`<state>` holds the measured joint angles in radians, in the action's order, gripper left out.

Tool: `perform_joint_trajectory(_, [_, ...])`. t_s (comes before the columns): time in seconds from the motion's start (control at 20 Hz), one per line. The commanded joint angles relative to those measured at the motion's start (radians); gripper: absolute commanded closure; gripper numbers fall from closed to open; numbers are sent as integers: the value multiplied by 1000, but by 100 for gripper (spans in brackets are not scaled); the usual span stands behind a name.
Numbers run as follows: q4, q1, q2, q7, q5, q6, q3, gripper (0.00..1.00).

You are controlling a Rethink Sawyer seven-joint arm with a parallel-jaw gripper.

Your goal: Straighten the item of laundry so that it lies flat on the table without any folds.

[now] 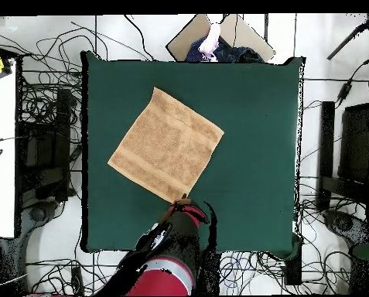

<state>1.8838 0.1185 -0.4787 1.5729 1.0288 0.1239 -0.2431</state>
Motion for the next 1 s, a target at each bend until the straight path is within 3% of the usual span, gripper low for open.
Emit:
perform_joint_trajectory(0.05, [-122,-12,64,115,-48,18,83,0])
perform_joint_trajectory(1.0, [-186,20,106,66,-1,-10,128,0])
